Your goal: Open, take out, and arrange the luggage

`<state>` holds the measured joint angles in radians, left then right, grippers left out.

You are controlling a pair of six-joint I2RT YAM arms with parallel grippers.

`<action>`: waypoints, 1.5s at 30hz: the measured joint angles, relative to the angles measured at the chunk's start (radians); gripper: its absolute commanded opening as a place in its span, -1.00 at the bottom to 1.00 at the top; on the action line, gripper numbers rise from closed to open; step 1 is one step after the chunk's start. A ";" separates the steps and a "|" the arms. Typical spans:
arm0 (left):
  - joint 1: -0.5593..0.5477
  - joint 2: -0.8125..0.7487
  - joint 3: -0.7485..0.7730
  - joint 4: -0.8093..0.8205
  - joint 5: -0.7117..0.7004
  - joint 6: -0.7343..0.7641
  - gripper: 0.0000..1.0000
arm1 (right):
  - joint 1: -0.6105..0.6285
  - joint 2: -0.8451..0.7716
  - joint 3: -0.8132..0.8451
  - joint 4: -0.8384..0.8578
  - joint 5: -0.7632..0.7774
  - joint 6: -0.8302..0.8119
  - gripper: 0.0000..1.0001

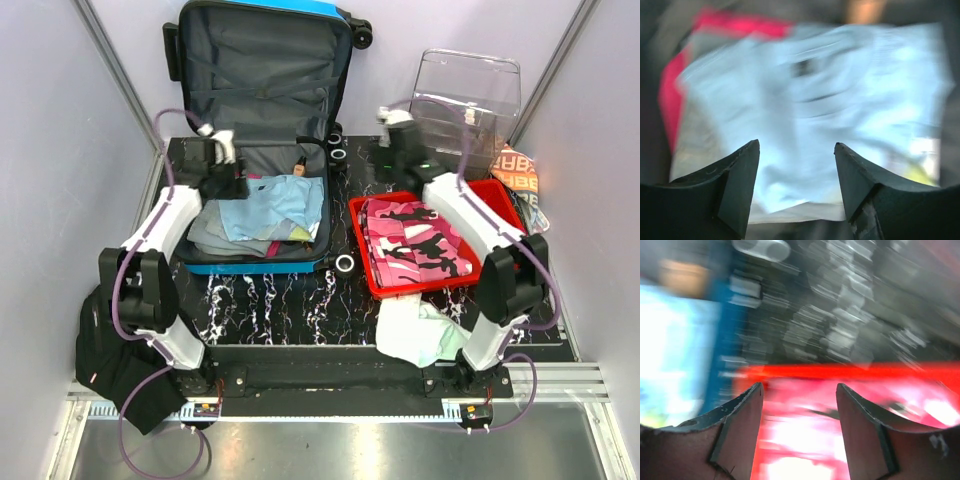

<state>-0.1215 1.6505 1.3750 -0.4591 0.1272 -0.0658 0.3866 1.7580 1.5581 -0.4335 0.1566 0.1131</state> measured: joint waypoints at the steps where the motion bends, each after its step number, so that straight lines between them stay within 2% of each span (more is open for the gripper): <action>1: 0.040 -0.003 -0.035 0.012 -0.004 -0.021 0.31 | 0.059 0.005 0.034 0.014 -0.003 0.005 0.39; 4: 0.117 -0.004 -0.126 0.035 -0.013 -0.070 0.32 | 0.201 0.065 0.154 0.028 -0.037 0.035 0.44; 8: 0.131 -0.001 -0.191 0.040 -0.008 -0.121 0.32 | 0.301 0.238 0.332 0.014 -0.054 0.069 0.46; 11: 0.127 0.013 -0.192 0.062 0.004 -0.139 0.31 | 0.330 0.373 0.430 -0.019 -0.040 0.071 0.38; 16: 0.139 0.037 -0.192 0.101 0.018 -0.149 0.30 | 0.347 0.589 0.598 -0.109 0.005 0.063 0.14; 21: 0.145 0.042 -0.193 0.122 0.029 -0.148 0.29 | 0.345 0.736 0.774 -0.203 0.037 0.060 0.16; 24: 0.147 0.042 -0.201 0.135 0.039 -0.148 0.29 | 0.345 0.764 0.828 -0.235 0.049 0.064 -0.16; 26: 0.147 0.042 -0.207 0.140 0.048 -0.148 0.28 | 0.345 0.764 0.832 -0.243 0.052 0.064 -0.60; 29: 0.147 0.042 -0.208 0.146 0.062 -0.148 0.25 | 0.345 0.764 0.832 -0.247 0.050 0.070 -1.00; 45: 0.147 0.060 -0.207 0.170 0.109 -0.149 0.23 | 0.343 0.726 0.783 -0.241 0.202 0.015 -1.00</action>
<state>0.0254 1.7107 1.1679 -0.2890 0.2359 -0.2146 0.7296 2.4836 2.3413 -0.6743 0.3588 0.1284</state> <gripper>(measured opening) 0.620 0.011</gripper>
